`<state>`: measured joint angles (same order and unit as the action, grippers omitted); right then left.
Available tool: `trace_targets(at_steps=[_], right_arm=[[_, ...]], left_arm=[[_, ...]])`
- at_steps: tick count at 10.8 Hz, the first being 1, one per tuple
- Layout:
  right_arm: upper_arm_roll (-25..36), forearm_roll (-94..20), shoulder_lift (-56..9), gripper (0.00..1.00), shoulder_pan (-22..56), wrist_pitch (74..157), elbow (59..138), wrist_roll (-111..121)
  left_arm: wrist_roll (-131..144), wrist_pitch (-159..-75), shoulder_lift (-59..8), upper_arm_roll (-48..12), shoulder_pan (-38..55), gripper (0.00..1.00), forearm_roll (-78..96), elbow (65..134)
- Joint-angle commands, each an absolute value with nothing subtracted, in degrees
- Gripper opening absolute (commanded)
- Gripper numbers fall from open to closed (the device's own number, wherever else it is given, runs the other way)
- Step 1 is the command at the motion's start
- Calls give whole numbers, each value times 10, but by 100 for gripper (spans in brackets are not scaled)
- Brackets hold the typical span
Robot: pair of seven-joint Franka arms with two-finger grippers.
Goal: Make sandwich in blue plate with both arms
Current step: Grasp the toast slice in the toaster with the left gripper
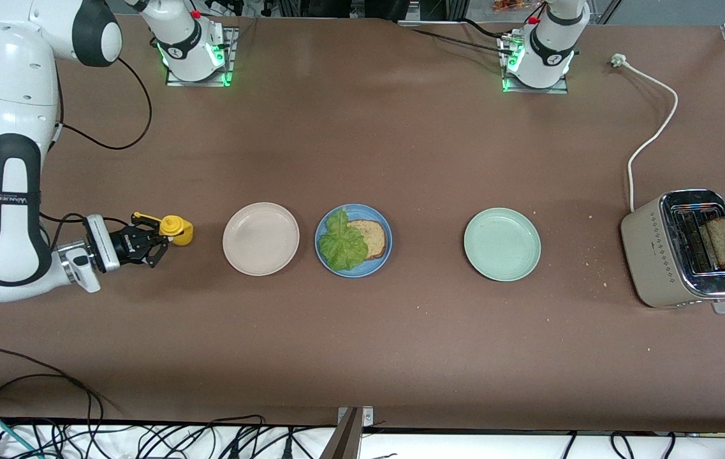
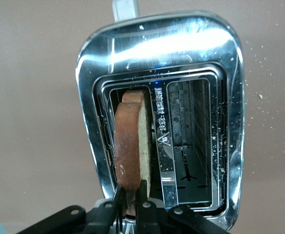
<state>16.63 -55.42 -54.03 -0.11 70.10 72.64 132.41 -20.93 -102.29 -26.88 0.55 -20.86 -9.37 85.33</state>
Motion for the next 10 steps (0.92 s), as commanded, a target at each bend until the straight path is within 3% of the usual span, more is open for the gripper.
trace_targets(at_steps=[1, 6, 8, 10], right_arm=[[161, -584, -553, 0, -12, 686, 724, 1347], [161, -586, -568, 0, -18, 685, 724, 1377], [160, -598, -580, 0, -18, 677, 724, 1392], [160, -606, -589, 0, -18, 667, 724, 1404]], left_arm=[[-222, -1013, -244, 4, -208, 0, -98, 842], [-242, -900, -156, -14, -208, 0, -89, 823], [-242, -840, -148, -30, -208, 0, -86, 779], [-243, -834, -148, -57, -207, 0, -77, 758]])
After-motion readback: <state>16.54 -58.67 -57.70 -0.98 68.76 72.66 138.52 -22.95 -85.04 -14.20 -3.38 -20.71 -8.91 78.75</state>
